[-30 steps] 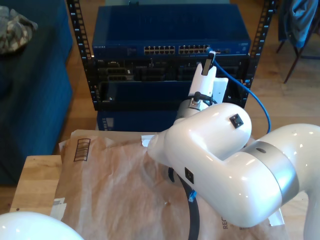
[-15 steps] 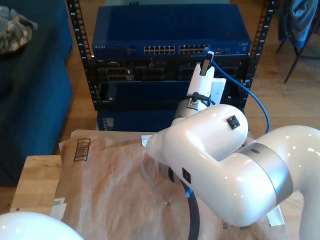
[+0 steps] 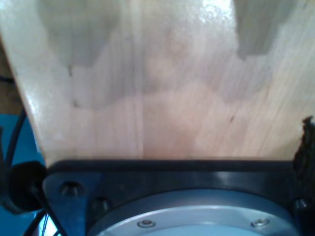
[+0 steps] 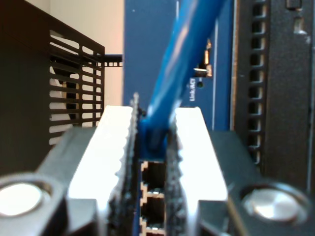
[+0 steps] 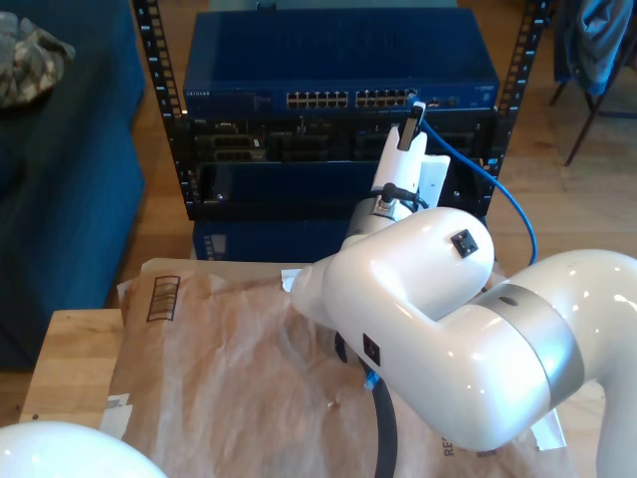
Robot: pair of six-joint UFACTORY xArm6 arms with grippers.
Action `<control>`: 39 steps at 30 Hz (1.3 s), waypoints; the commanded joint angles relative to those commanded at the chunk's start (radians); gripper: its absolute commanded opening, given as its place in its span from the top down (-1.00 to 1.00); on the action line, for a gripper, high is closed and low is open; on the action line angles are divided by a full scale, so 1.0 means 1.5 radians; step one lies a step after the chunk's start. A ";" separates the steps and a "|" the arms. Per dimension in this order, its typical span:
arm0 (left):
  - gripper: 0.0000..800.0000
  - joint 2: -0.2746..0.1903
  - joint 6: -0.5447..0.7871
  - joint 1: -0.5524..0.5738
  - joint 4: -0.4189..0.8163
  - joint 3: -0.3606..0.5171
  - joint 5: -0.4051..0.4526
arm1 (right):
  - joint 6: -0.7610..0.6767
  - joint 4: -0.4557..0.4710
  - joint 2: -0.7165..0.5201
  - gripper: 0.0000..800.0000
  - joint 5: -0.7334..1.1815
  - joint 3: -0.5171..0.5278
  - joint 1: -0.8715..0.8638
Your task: Grab the cable and plug it in
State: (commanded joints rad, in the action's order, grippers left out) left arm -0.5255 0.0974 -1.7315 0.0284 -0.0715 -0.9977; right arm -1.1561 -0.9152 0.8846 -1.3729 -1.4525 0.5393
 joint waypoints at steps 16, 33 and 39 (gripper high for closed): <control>-1.00 0.000 0.000 0.000 0.000 0.000 0.000 | -0.001 0.001 0.001 1.00 0.000 -0.003 -0.003; -1.00 0.000 0.000 0.000 0.000 0.000 0.000 | 0.001 0.014 0.021 1.00 0.000 -0.035 -0.006; -1.00 0.000 0.000 0.000 0.000 0.000 0.000 | 0.001 0.014 0.028 1.00 0.000 -0.041 -0.007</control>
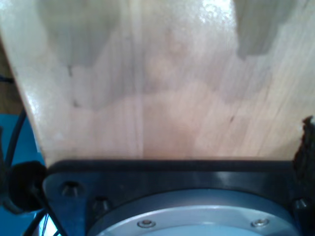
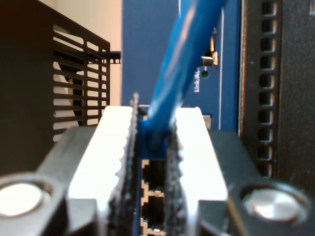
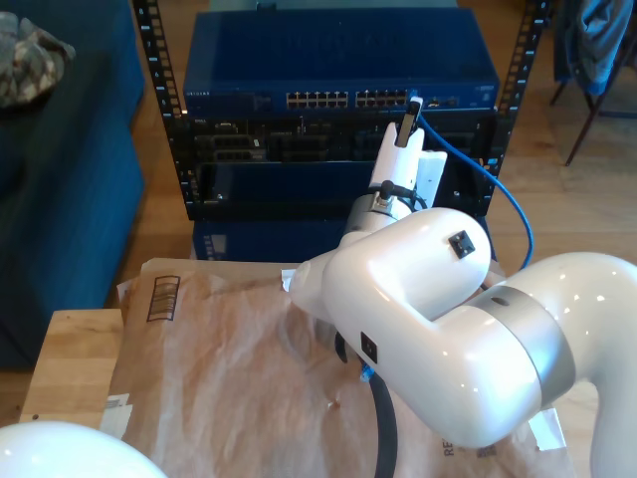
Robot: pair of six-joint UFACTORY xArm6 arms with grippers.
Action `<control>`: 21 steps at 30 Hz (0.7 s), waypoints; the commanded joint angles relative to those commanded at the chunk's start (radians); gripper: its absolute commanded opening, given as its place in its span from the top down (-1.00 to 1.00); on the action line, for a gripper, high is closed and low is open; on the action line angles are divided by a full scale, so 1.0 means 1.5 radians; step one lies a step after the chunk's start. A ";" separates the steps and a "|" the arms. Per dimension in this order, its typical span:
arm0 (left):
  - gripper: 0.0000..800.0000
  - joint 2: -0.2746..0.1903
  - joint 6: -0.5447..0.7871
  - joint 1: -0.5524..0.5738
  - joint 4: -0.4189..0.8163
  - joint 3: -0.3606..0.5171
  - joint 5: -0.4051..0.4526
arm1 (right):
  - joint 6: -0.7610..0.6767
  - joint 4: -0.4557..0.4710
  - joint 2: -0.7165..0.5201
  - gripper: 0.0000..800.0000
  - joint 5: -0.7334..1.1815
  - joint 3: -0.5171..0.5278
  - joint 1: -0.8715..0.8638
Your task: Grab the cable and plug it in
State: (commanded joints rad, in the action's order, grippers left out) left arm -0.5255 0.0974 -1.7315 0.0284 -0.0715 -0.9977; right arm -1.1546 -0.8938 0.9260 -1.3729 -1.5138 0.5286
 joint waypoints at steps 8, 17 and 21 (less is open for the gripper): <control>-1.00 0.000 0.000 0.000 0.000 0.000 0.000 | 0.000 0.000 0.000 1.00 0.000 -0.003 0.000; -1.00 0.000 0.000 0.000 0.000 0.000 0.000 | 0.000 0.000 0.006 1.00 0.002 -0.011 0.000; -1.00 0.000 0.000 0.000 0.000 0.000 0.000 | 0.000 0.000 0.013 1.00 0.002 -0.024 -0.004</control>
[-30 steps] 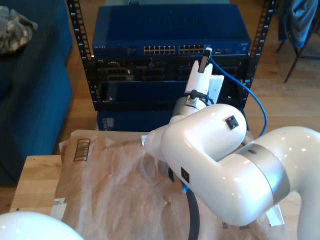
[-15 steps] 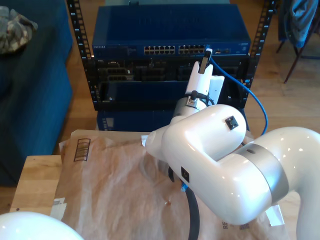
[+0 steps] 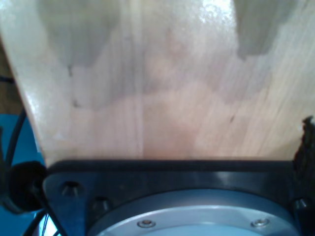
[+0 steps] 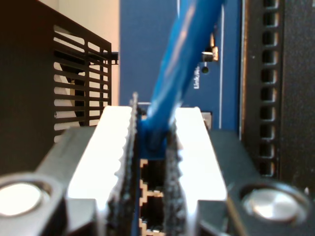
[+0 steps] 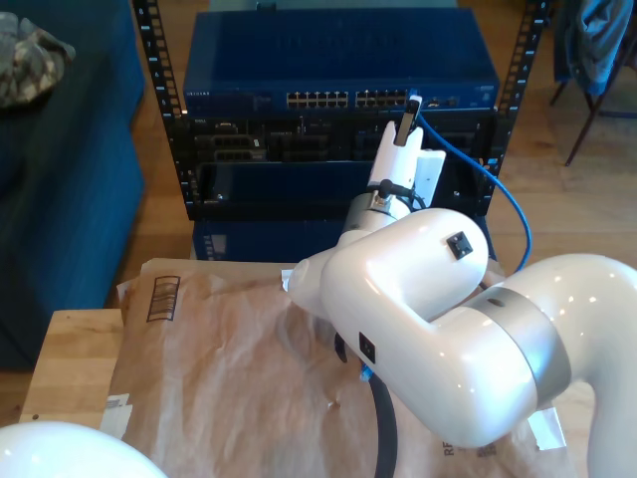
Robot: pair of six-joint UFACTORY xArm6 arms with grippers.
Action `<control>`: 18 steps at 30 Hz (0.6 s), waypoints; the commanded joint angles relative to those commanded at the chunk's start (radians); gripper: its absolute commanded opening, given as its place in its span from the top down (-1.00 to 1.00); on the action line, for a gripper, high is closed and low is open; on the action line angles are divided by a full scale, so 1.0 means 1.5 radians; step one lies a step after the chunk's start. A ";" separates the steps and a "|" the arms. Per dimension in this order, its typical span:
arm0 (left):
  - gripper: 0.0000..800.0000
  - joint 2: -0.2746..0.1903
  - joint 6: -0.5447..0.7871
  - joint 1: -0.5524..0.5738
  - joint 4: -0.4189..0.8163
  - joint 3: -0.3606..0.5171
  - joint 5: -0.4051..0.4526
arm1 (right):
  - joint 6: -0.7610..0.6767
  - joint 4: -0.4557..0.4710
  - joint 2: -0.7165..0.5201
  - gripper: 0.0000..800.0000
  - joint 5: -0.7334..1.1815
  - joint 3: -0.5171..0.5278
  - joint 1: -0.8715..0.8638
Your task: Grab the cable and plug it in
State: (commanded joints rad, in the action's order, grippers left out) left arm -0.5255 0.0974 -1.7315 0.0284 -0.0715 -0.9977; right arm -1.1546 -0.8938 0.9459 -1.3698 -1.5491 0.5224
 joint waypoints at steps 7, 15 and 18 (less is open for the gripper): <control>-1.00 0.000 0.000 0.000 0.000 0.000 0.000 | -0.001 0.001 0.005 1.00 0.000 -0.002 -0.001; -1.00 0.000 0.000 0.000 0.000 0.000 0.000 | -0.001 0.004 0.001 0.32 0.000 0.000 -0.001; -1.00 0.000 0.000 0.000 0.000 0.000 0.000 | -0.001 0.004 -0.001 0.11 0.000 0.001 -0.002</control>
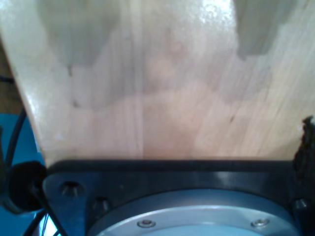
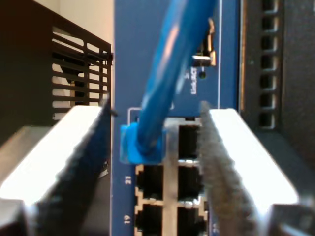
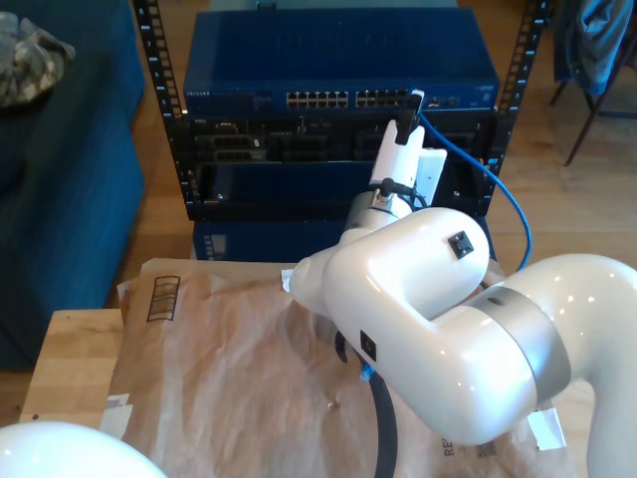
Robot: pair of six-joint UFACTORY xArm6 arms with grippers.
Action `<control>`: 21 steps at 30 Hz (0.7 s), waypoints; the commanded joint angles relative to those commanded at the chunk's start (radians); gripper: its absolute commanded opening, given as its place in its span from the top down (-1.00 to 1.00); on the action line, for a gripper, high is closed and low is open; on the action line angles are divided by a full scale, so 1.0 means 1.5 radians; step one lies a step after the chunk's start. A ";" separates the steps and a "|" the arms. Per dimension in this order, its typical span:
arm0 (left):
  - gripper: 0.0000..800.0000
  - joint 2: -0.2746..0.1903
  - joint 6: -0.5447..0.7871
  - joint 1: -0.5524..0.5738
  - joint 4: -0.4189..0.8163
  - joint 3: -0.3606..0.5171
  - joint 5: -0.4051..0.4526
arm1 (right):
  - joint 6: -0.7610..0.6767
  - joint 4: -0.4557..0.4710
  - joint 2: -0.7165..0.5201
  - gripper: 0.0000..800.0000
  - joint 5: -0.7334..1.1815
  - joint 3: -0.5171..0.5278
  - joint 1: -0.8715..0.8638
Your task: Grab the cable and plug it in
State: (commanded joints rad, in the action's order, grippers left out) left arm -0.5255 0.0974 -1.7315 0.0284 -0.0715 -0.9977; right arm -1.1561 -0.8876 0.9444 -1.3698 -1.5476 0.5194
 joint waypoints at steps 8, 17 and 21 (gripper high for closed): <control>-1.00 0.000 0.000 0.000 0.000 0.000 0.000 | -0.001 0.000 -0.034 -0.07 0.004 0.037 0.002; -1.00 0.000 0.000 0.000 0.000 0.000 0.000 | -0.002 -0.001 -0.140 -0.34 0.082 0.175 0.009; -1.00 0.000 0.000 0.000 0.000 0.000 0.000 | -0.002 0.000 -0.200 -0.50 0.143 0.241 0.013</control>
State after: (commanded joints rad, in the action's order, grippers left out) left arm -0.5255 0.0974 -1.7315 0.0284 -0.0715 -0.9977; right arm -1.1592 -0.8876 0.6437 -1.1550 -1.1855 0.5393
